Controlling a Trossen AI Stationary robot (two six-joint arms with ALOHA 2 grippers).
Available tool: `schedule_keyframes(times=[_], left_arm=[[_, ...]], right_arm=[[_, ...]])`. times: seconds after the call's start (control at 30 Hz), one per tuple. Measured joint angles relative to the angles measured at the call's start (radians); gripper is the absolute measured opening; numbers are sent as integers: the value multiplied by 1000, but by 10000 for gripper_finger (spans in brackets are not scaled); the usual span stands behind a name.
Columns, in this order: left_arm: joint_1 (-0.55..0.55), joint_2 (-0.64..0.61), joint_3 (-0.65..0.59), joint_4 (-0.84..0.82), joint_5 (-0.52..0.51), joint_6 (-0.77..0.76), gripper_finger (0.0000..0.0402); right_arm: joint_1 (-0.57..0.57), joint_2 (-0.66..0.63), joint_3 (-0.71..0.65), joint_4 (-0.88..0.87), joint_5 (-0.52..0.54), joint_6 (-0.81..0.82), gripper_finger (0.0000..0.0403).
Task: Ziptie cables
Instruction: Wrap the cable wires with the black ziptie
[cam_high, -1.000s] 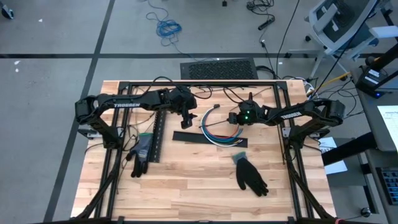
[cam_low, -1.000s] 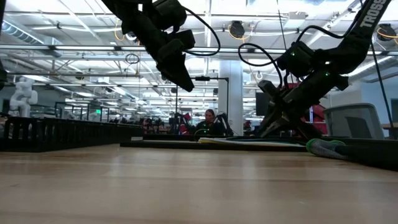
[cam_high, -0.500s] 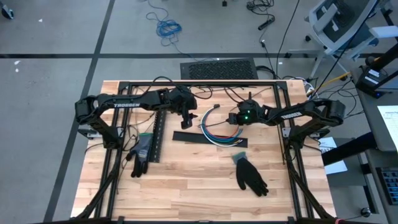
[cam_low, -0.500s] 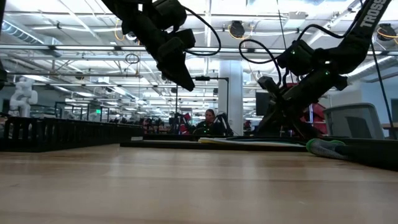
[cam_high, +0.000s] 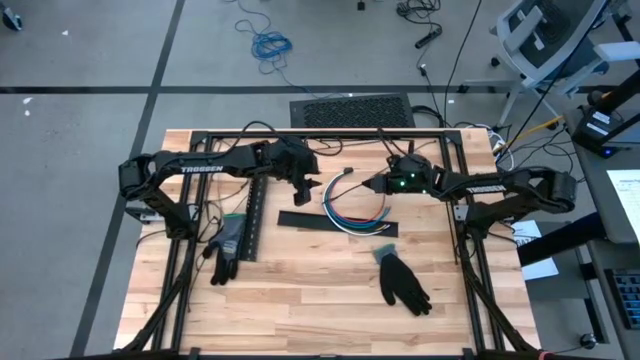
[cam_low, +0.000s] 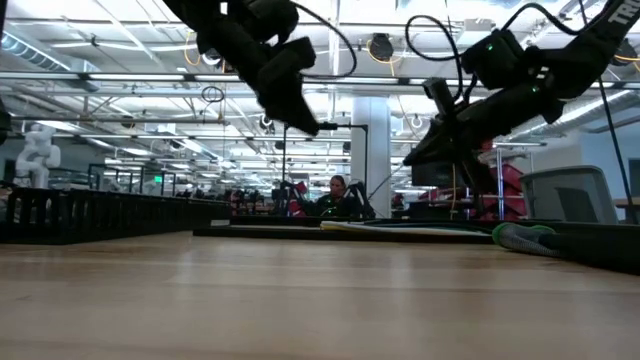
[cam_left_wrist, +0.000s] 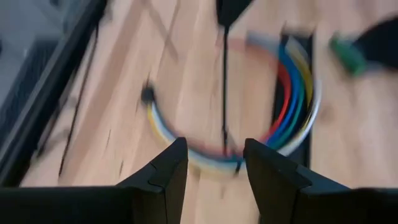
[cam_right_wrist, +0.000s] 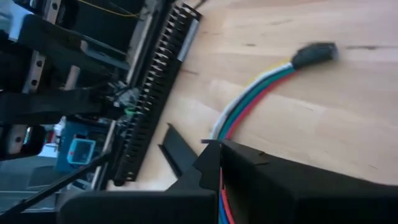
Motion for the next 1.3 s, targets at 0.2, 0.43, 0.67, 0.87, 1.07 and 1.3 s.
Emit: schedule_keyframes(times=[0.2,0.43,0.67,0.87,1.07,1.3], left_arm=[[-8,14,1,268,47,-102,155],[-4,91,1,260,178,-182,174],[-3,176,6,275,251,-162,216],[-3,242,6,285,211,-43,231],[-3,325,7,321,195,-59,231],[-3,393,74,342,152,-154,231]], right_arm=[[0,-40,0,-1,0,-6,0],[0,-43,0,-1,-1,-24,0],[0,-43,0,2,-9,-23,0],[0,-43,0,10,-23,-10,0],[0,-43,0,18,-25,-6,0],[0,-43,0,38,-24,-6,0]])
